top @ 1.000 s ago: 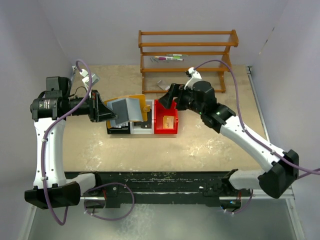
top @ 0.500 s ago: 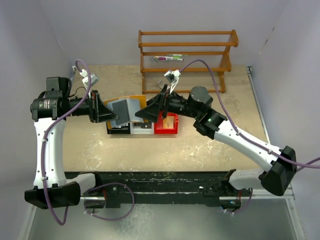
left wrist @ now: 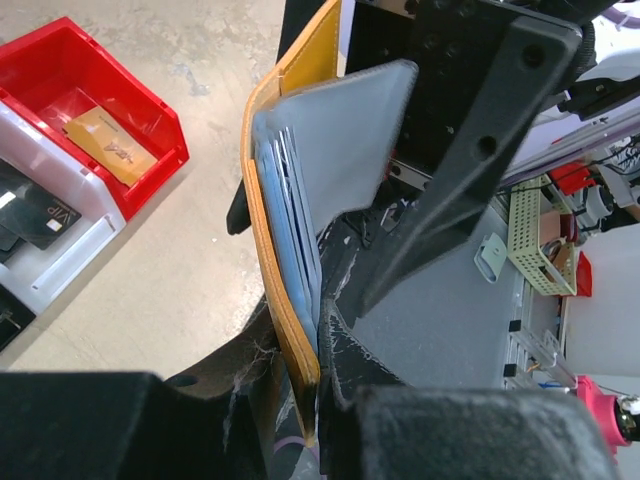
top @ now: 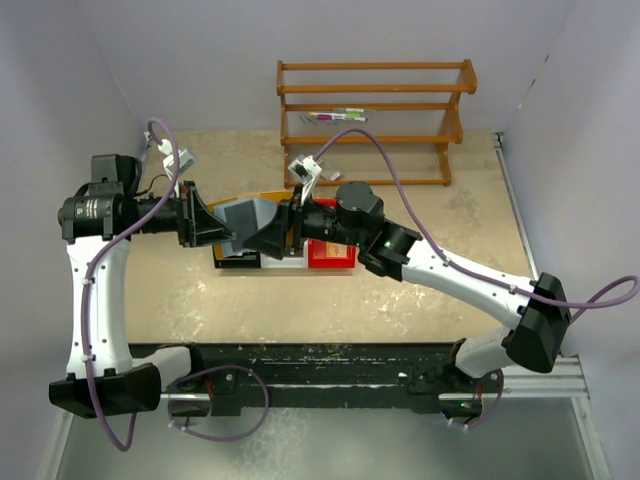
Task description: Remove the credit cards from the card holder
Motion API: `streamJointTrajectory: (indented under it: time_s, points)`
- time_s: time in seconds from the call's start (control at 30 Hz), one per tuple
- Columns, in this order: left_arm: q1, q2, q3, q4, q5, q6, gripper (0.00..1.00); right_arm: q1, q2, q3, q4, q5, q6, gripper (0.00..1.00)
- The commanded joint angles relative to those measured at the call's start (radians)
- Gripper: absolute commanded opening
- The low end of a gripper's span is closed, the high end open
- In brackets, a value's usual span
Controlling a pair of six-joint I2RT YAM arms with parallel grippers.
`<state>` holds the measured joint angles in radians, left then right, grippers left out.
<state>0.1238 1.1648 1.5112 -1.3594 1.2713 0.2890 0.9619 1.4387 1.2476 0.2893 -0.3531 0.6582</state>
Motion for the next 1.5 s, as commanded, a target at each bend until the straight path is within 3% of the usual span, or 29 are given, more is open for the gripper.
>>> streamJointTrajectory:
  time_s: [0.0,0.2,0.4,0.57,0.67,1.47]
  points:
    - [0.0,-0.009,0.046,-0.042,0.133,0.061,0.03,0.005,-0.008,0.037,0.08,0.04,-0.003,0.65]
    - [0.0,0.013,0.074,-0.145,0.192,0.167,0.04,0.005,-0.043,-0.007,0.119,0.075,0.014,0.12]
    - [0.0,0.027,0.09,-0.182,0.221,0.196,0.11,0.005,-0.05,-0.021,0.08,0.044,0.033,0.01]
    - [-0.001,0.017,0.102,-0.187,0.236,0.193,0.32,0.001,-0.086,-0.066,0.109,0.067,0.051,0.0]
    - [-0.001,0.015,0.103,-0.187,0.242,0.193,0.36,-0.001,-0.104,-0.088,0.129,0.071,0.062,0.0]
    - [-0.001,0.012,0.093,-0.16,0.281,0.161,0.22,-0.073,-0.168,-0.205,0.283,-0.029,0.16,0.0]
